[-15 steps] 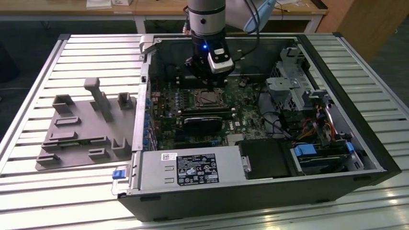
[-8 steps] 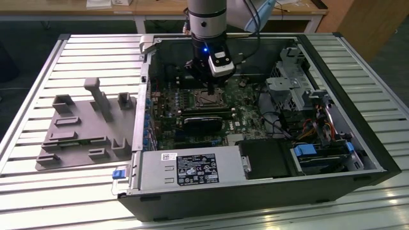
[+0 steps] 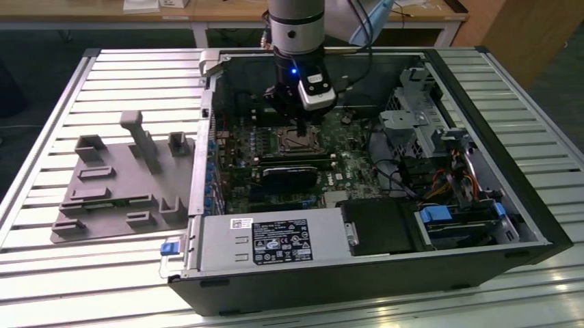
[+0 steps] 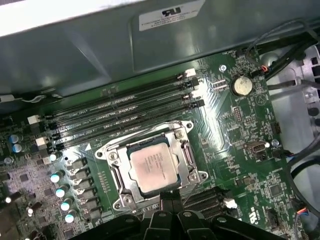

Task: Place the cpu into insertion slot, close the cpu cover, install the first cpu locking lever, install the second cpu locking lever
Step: 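Install the second cpu locking lever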

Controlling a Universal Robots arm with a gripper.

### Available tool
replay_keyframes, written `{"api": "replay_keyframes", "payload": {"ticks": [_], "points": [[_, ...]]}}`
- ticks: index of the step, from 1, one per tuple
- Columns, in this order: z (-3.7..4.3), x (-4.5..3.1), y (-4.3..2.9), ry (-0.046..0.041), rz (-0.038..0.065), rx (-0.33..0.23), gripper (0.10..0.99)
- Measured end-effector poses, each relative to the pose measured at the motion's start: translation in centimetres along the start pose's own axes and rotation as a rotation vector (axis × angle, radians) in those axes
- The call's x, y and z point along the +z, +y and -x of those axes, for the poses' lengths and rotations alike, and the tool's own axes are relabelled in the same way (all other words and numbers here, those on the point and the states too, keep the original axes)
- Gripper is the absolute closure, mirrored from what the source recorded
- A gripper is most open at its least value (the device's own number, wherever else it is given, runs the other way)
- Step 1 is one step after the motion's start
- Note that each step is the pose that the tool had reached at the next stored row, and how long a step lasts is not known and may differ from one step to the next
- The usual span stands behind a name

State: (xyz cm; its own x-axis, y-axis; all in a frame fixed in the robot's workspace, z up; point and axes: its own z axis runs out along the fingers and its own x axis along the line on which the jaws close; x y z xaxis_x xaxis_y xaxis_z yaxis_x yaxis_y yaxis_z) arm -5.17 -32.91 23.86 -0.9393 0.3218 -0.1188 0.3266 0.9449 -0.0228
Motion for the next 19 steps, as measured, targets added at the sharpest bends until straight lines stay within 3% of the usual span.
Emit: {"api": "replay_keyframes", "payload": {"ticks": [4, 10, 19], "points": [[0.13, -0.06, -0.37, 0.0, 0.0, 0.0, 0.984], [0.53, 0.01, -1.52, 0.0004, 0.001, 0.0, 0.984], [0.72, 0.27, -2.58, 0.0036, 0.013, -0.013, 0.984]]}}
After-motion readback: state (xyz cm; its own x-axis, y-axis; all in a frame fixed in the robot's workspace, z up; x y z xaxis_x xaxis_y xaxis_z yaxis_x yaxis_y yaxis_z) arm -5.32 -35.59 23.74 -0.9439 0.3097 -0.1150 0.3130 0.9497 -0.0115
